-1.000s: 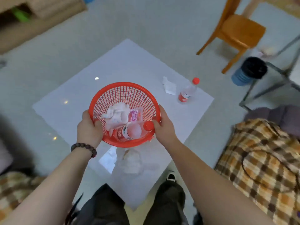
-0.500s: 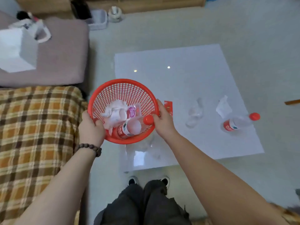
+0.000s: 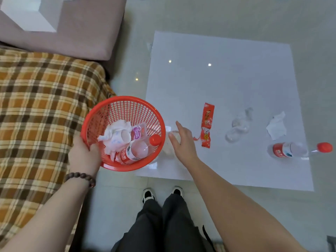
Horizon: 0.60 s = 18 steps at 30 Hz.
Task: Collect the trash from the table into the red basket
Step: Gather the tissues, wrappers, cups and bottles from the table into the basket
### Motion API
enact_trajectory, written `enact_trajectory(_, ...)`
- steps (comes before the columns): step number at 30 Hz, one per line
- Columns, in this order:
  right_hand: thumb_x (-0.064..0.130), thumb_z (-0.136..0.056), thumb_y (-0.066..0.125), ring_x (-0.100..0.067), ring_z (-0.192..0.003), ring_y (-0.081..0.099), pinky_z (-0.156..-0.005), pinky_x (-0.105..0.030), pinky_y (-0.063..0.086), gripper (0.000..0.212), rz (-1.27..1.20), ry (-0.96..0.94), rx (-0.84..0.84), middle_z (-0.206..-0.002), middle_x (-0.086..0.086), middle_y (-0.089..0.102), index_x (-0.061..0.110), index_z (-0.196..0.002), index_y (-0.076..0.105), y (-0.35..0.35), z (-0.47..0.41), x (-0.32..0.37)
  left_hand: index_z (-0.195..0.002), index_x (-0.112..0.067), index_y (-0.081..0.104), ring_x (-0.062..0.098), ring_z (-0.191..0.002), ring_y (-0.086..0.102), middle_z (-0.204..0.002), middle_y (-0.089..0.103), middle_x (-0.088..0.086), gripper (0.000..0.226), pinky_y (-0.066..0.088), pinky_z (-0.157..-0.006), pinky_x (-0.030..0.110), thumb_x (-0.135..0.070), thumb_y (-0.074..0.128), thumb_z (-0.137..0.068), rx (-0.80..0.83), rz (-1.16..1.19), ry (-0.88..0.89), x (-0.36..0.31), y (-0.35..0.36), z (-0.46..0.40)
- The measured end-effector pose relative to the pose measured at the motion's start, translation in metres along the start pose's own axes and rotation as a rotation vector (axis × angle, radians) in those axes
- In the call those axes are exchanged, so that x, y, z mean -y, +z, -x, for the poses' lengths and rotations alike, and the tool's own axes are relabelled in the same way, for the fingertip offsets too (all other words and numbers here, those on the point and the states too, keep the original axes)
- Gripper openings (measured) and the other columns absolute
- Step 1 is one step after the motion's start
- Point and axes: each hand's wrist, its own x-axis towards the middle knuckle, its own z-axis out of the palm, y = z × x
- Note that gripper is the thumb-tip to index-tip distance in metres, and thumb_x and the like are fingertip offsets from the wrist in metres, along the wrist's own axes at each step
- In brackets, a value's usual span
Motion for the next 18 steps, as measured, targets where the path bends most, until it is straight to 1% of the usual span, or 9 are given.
enact_trajectory(2,0.053,-0.088,0.052,-0.027,-0.141,0.022,-0.111,-0.042,0.026,0.066,0.271,-0.01,0.035,-0.155,-0.008,0.02,0.035,-0.145,0.024,0.011,-0.007,-0.031,-0.112,-0.004,0.046,0.042,-0.087,0.055,-0.097,0.059,0.024,0.028,0.04,-0.071,0.041,-0.009,0.044,-0.084,-0.012,-0.019,-0.012,0.015,0.005,-0.003)
enact_trajectory(5,0.053,-0.083,0.06,-0.03,-0.145,0.01,-0.116,-0.045,0.017,0.075,0.514,-0.056,0.142,-0.159,-0.006,0.007,0.035,-0.146,0.023,0.032,-0.024,-0.062,-0.106,-0.008,0.047,0.033,-0.073,0.05,-0.084,0.055,0.013,0.022,0.036,-0.064,0.038,-0.009,0.045,-0.084,-0.047,-0.032,-0.039,0.036,0.012,-0.007)
enact_trajectory(8,0.041,-0.084,0.063,-0.031,-0.145,0.01,-0.116,-0.043,0.017,0.07,0.633,-0.077,0.207,-0.159,-0.008,0.01,0.03,-0.144,0.029,0.052,-0.036,-0.082,-0.1,-0.008,0.046,0.027,-0.063,0.044,-0.078,0.052,0.01,0.017,0.033,-0.058,0.036,-0.007,0.045,-0.082,-0.071,-0.035,-0.042,0.054,0.016,-0.009)
enact_trajectory(10,0.024,-0.088,0.058,-0.033,-0.14,0.02,-0.112,-0.04,0.026,0.056,0.679,-0.052,0.206,-0.155,-0.011,0.02,0.024,-0.14,0.038,0.061,-0.04,-0.088,-0.1,-0.008,0.047,0.028,-0.065,0.046,-0.079,0.053,0.01,0.018,0.035,-0.059,0.036,-0.006,0.045,-0.082,-0.069,-0.024,-0.035,0.062,0.017,-0.009)
enact_trajectory(12,0.008,-0.088,0.05,-0.032,-0.13,0.034,-0.101,-0.037,0.036,0.046,0.733,-0.028,0.178,-0.148,-0.011,0.034,0.018,-0.133,0.047,0.063,-0.041,-0.087,-0.102,-0.008,0.047,0.027,-0.07,0.047,-0.082,0.053,0.009,0.02,0.035,-0.062,0.036,-0.006,0.045,-0.083,-0.066,-0.019,-0.037,0.067,0.016,-0.008)
enact_trajectory(14,0.003,-0.086,0.049,-0.032,-0.118,0.046,-0.093,-0.036,0.042,0.043,0.724,-0.012,0.157,-0.138,-0.011,0.044,0.013,-0.127,0.051,0.057,-0.038,-0.076,-0.108,-0.007,0.047,0.026,-0.073,0.045,-0.085,0.052,0.01,0.025,0.034,-0.065,0.036,-0.005,0.044,-0.083,-0.067,-0.026,-0.04,0.07,0.012,-0.004)
enact_trajectory(15,0.001,-0.085,0.047,-0.034,-0.111,0.052,-0.087,-0.037,0.045,0.038,0.679,-0.007,0.136,-0.127,-0.013,0.051,0.01,-0.121,0.055,0.052,-0.036,-0.067,-0.11,-0.006,0.046,0.026,-0.074,0.045,-0.086,0.053,0.011,0.027,0.035,-0.066,0.036,-0.006,0.044,-0.084,-0.066,-0.031,-0.046,0.071,0.009,-0.002)
enact_trajectory(16,-0.002,-0.083,0.045,-0.035,-0.101,0.056,-0.079,-0.038,0.046,0.031,0.64,-0.019,0.107,-0.112,-0.015,0.056,0.006,-0.109,0.06,0.044,-0.031,-0.056,-0.112,-0.006,0.045,0.027,-0.073,0.045,-0.086,0.054,0.014,0.028,0.035,-0.065,0.037,-0.006,0.044,-0.084,-0.065,-0.032,-0.055,0.07,0.006,0.0)
enact_trajectory(18,-0.003,-0.081,0.043,-0.035,-0.084,0.058,-0.067,-0.038,0.044,0.017,0.586,-0.057,0.045,-0.09,-0.016,0.056,0.0,-0.085,0.06,0.027,-0.019,-0.027,-0.113,-0.003,0.043,0.034,-0.073,0.05,-0.089,0.057,0.023,0.029,0.035,-0.062,0.038,-0.007,0.043,-0.084,-0.064,-0.04,-0.078,0.066,-0.001,0.004)
